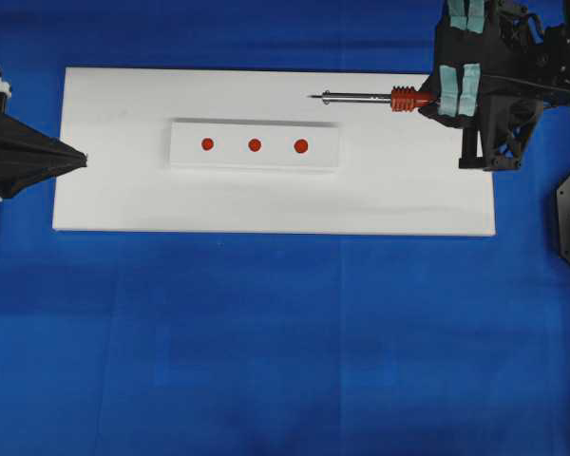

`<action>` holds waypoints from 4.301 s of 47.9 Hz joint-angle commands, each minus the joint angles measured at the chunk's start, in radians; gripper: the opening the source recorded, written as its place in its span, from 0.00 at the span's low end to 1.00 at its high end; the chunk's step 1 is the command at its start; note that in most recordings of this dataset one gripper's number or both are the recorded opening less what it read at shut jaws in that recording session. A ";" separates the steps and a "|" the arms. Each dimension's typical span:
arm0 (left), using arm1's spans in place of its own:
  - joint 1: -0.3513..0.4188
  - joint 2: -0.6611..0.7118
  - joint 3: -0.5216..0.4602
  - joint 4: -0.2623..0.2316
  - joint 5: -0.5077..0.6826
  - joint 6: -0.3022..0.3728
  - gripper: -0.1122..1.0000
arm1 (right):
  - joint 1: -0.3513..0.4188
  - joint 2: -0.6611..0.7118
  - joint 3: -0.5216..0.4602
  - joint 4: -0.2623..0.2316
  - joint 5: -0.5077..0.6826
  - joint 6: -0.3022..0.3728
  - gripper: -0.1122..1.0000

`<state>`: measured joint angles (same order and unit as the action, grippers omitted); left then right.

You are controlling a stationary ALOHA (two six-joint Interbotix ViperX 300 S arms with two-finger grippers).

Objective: Touch the tip of the soldering iron to the mark.
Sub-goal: 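Lower the iron tip onto the rightmost red dot, then lift the iron and carry it toward the front of the table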

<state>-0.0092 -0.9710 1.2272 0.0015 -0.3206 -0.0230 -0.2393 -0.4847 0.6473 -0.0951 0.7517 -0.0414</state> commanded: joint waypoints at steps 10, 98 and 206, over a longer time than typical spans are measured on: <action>0.002 0.006 -0.011 0.002 -0.009 -0.002 0.10 | -0.002 -0.005 -0.018 -0.003 -0.008 0.002 0.16; 0.002 0.006 -0.006 0.000 -0.005 0.000 0.10 | -0.002 0.308 0.127 0.032 -0.281 0.003 0.16; 0.002 0.006 -0.006 0.002 -0.009 0.000 0.10 | -0.002 0.071 0.020 0.014 -0.080 0.003 0.16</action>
<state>-0.0092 -0.9710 1.2287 0.0000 -0.3206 -0.0245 -0.2393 -0.3789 0.7056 -0.0736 0.6550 -0.0368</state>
